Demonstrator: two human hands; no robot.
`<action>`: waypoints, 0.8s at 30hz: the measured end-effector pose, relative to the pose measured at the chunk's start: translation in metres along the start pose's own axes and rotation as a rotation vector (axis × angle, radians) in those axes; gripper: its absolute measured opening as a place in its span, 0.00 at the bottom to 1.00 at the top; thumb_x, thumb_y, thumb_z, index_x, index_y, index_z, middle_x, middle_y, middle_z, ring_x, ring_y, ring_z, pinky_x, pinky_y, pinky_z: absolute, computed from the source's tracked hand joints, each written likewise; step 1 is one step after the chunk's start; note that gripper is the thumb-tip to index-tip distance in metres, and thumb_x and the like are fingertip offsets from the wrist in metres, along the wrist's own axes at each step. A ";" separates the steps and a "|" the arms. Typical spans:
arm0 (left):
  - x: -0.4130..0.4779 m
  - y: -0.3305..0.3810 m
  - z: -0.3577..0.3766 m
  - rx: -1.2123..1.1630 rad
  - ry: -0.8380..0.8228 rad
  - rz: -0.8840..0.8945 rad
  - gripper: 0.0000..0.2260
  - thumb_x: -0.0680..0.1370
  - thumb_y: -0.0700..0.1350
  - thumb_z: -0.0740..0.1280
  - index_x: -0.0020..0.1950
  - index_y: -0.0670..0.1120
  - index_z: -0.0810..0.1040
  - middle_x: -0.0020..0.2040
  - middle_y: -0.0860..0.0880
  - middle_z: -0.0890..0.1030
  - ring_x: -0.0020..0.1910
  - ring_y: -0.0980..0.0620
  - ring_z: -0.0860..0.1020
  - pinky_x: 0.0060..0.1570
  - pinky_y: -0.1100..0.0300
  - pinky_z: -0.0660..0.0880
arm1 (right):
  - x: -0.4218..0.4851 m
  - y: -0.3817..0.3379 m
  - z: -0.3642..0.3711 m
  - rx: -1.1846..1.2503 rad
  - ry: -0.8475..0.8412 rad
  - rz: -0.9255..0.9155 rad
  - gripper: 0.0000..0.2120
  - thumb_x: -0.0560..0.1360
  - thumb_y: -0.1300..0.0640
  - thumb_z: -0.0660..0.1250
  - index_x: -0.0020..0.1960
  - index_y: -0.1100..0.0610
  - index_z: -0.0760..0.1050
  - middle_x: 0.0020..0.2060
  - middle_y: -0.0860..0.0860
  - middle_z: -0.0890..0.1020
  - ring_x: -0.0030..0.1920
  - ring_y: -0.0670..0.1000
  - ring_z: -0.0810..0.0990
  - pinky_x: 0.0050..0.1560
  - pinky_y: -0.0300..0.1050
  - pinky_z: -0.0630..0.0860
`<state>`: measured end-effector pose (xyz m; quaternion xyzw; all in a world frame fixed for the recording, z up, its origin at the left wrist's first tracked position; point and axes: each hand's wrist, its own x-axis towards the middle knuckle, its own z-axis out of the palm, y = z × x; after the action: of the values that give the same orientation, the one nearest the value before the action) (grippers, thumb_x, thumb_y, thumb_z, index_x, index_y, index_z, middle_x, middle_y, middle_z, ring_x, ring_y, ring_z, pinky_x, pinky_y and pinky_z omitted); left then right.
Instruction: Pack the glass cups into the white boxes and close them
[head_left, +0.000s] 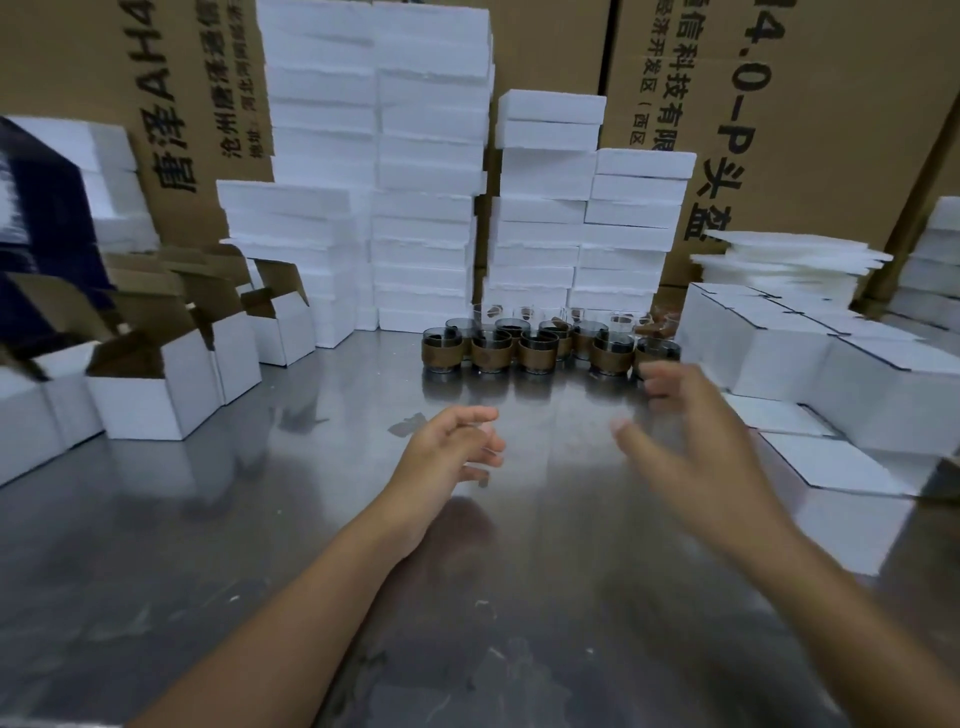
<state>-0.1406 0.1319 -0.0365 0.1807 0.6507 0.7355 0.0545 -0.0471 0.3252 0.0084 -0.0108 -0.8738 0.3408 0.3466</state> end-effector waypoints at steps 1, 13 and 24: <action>0.000 0.000 -0.001 0.027 0.036 0.001 0.07 0.79 0.39 0.61 0.52 0.47 0.77 0.39 0.50 0.81 0.39 0.53 0.80 0.40 0.63 0.75 | -0.006 -0.002 0.023 0.044 -0.062 0.044 0.17 0.73 0.55 0.69 0.59 0.48 0.69 0.54 0.45 0.74 0.54 0.45 0.73 0.53 0.41 0.67; 0.019 0.008 -0.018 0.243 0.318 0.212 0.12 0.77 0.35 0.64 0.41 0.53 0.75 0.40 0.55 0.77 0.41 0.57 0.75 0.42 0.73 0.70 | -0.014 0.025 0.071 0.212 -0.137 0.086 0.13 0.75 0.68 0.64 0.45 0.49 0.74 0.39 0.49 0.78 0.38 0.41 0.75 0.37 0.28 0.70; 0.025 0.031 -0.178 0.743 1.049 0.244 0.17 0.75 0.41 0.69 0.62 0.46 0.70 0.64 0.44 0.66 0.58 0.48 0.69 0.54 0.62 0.66 | -0.008 0.034 0.082 0.187 -0.148 0.069 0.13 0.74 0.67 0.65 0.44 0.48 0.74 0.34 0.48 0.77 0.37 0.42 0.75 0.36 0.31 0.70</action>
<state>-0.2194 -0.0320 -0.0168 -0.1227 0.7767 0.4531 -0.4199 -0.0979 0.3008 -0.0600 0.0167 -0.8606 0.4324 0.2686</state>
